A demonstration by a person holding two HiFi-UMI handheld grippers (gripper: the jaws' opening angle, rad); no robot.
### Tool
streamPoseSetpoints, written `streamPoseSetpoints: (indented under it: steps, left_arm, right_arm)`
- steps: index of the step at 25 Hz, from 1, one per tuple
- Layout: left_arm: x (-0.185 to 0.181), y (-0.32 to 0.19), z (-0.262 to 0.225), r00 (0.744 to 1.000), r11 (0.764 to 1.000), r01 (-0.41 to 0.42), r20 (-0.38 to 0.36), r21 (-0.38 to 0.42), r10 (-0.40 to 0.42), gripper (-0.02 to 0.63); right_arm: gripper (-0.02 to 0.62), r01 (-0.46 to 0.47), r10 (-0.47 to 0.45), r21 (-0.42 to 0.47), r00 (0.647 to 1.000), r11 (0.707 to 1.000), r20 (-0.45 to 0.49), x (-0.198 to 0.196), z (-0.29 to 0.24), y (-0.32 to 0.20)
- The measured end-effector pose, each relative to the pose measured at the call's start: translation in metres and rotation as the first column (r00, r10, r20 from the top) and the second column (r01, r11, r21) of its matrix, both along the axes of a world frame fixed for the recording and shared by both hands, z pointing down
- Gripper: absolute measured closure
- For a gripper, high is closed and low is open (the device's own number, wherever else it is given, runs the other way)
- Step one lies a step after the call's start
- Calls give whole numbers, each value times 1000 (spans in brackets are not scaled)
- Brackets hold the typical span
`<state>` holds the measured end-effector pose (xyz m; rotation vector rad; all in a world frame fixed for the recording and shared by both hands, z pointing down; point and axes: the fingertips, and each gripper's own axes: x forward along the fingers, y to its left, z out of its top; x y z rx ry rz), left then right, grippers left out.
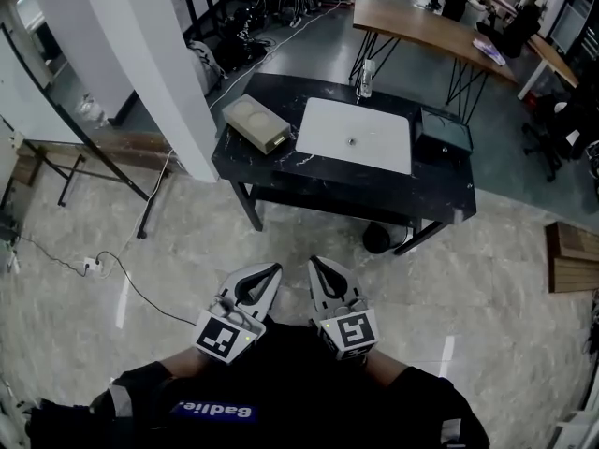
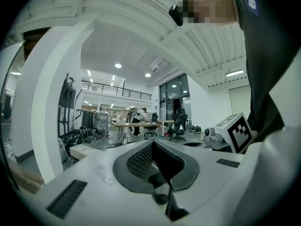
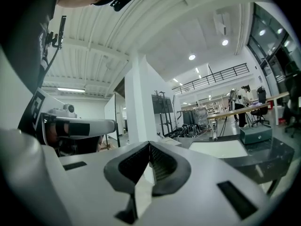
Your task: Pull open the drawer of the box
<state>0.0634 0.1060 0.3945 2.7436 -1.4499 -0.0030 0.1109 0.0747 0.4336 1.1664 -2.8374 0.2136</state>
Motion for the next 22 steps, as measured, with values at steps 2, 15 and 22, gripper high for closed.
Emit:
streamPoseSetpoints:
  steps: [2, 15, 22]
  left_arm:
    - [1, -7, 0, 1000, 1000, -1, -4, -2, 1, 606]
    - [-52, -124, 9, 995, 996, -85, -53, -14, 84, 606]
    - [-125, -213, 15, 990, 991, -136, -30, 5, 136, 606]
  right_arm:
    - [595, 4, -4, -16, 1000, 1000, 2, -1, 1, -6]
    - [595, -80, 78, -33, 994, 996, -73, -48, 12, -115]
    - [595, -125, 120, -27, 982, 992, -145, -116, 17, -192]
